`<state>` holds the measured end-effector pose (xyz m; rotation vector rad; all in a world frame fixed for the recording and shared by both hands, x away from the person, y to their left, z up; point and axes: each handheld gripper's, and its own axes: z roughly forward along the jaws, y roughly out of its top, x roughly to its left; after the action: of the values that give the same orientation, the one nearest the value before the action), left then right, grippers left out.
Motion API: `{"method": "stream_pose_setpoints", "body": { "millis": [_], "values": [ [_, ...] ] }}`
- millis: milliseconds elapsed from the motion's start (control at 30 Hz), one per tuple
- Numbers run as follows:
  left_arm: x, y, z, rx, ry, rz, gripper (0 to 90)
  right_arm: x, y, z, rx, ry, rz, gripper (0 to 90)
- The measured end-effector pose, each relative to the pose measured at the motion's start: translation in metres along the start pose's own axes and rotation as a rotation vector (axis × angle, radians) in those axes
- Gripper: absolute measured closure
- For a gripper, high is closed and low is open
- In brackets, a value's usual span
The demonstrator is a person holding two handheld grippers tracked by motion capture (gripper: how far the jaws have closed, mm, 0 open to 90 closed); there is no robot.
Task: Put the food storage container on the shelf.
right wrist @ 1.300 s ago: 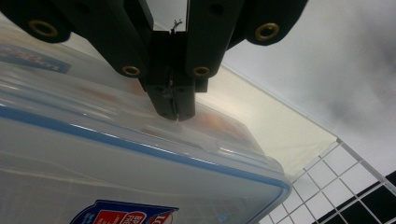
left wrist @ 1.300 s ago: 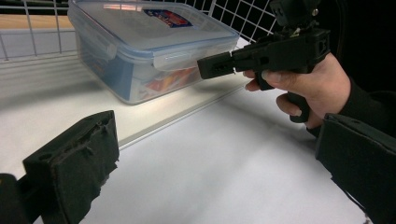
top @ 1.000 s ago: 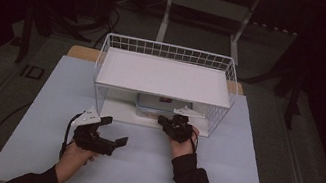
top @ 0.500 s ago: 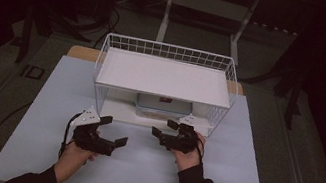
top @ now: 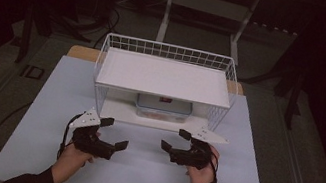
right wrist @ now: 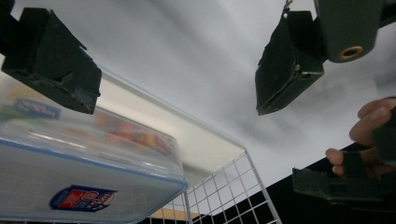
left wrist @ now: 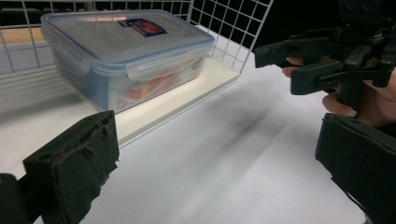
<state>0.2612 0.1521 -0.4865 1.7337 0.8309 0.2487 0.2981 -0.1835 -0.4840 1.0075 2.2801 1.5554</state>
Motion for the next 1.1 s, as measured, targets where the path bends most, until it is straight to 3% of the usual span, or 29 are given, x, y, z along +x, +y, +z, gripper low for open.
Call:
{"method": "stream_pose_setpoints", "body": {
  "millis": [133, 367, 667, 1100],
  "values": [
    [-0.003, -0.002, -0.004, 0.007, -0.013, 0.009, 0.0, 0.001, -0.006, -0.015, -0.017, -0.013, -0.024, 14.3],
    [-0.005, -0.009, -0.013, 0.011, -0.017, 0.032, 0.0, 0.0, -0.016, -0.04, -0.046, -0.041, -0.021, 14.5],
    [-0.005, -0.017, -0.015, 0.013, -0.01, 0.039, 0.0, -0.003, -0.035, -0.071, -0.051, -0.111, -0.028, 15.3],
    [-0.003, -0.022, -0.013, 0.009, -0.021, 0.042, 0.0, -0.004, -0.045, -0.068, 0.0, -0.099, -0.047, 15.4]
  ]
}}
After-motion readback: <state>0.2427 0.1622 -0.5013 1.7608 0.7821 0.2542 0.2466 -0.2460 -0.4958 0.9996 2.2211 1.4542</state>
